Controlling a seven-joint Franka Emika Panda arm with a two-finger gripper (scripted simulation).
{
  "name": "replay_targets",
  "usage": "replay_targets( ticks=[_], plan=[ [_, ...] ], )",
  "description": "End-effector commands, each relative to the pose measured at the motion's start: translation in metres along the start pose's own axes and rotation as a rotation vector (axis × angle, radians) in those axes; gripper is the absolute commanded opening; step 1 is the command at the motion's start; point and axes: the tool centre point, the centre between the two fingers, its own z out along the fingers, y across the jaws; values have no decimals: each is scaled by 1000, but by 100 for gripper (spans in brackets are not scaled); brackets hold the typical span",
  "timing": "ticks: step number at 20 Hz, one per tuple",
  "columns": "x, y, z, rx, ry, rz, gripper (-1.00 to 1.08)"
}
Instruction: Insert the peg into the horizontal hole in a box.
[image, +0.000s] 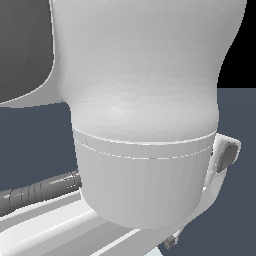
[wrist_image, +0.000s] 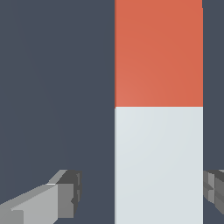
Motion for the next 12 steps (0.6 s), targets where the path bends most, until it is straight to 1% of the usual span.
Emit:
replay_targets(
  ticks=[1,2,3,12],
  plan=[
    [-1,1,2,-1,-1,0,100],
    [-1,1,2,-1,-1,0,100],
    [-1,1,2,-1,-1,0,-100],
    [-1,1,2,-1,-1,0,-100]
  ],
)
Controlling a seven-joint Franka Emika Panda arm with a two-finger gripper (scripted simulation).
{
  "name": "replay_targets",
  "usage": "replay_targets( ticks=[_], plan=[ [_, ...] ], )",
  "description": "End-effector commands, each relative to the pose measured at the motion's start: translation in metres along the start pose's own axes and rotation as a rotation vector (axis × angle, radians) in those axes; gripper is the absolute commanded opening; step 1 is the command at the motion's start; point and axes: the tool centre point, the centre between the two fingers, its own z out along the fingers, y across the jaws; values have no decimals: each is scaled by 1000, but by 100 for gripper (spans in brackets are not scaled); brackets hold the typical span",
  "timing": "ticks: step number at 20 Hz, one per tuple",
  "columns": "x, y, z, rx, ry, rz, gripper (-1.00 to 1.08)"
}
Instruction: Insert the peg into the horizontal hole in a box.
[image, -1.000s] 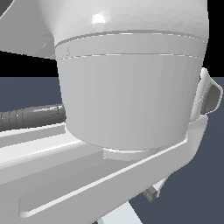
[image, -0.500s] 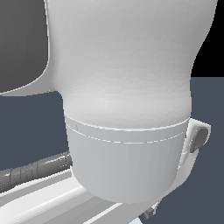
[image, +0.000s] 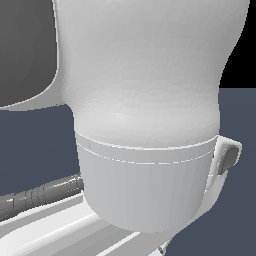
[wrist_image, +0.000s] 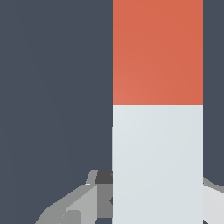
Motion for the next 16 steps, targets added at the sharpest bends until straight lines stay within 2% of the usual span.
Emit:
replay_targets(
  ticks=[1,9,16],
  plan=[
    [0,0,0,0,0,0,-100],
    [15,15,-8,0,0,11,-100],
    [53,52,-29,0,0,37,-100]
  ],
)
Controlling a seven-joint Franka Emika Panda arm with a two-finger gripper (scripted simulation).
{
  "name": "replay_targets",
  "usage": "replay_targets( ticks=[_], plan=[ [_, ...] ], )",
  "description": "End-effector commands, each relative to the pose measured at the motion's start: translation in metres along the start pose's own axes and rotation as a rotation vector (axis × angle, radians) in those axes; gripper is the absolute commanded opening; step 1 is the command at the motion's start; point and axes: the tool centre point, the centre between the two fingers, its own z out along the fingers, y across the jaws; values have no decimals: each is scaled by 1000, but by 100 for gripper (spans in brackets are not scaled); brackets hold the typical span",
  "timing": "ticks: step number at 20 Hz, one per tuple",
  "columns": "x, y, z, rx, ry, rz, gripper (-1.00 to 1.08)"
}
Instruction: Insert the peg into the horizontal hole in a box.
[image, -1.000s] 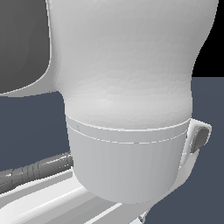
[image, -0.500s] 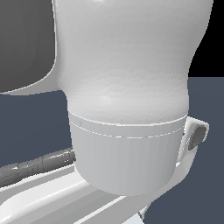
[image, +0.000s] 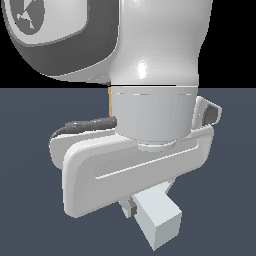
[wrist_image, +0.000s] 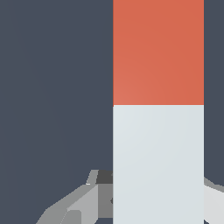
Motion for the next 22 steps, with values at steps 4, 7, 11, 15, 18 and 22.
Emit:
replay_targets(
  ticks=[4,7,11,15,18,22],
  plan=[
    [39,40,-23,-3,-2,26,-100],
    [61,63,-35,-3,-2,42,-100],
    [88,94,-51,-3,-2,63,-100],
    [109,120,-64,-3,-2,80,-100],
    [120,134,-71,-3,-2,89,-100],
    [129,147,-77,-3,-2,97,-100]
  ],
)
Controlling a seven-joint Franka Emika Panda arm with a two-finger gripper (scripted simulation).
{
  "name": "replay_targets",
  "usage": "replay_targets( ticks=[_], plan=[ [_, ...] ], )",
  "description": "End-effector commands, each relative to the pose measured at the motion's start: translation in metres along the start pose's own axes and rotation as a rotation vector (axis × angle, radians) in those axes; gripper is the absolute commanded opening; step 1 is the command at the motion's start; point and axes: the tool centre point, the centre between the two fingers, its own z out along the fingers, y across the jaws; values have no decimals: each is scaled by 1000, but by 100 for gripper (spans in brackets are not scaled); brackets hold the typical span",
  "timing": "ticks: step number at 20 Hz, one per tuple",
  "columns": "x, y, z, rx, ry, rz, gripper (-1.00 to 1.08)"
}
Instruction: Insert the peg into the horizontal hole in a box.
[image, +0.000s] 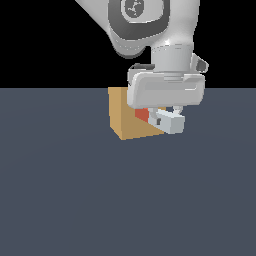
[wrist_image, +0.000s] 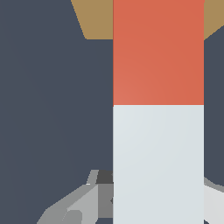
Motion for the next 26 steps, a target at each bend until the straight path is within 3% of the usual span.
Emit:
replay_targets(
  ticks=[1,26],
  plan=[
    [4,7,-5,-2,-1,6,-100],
    [14,15,-8,-2,-1,10,-100]
  ],
)
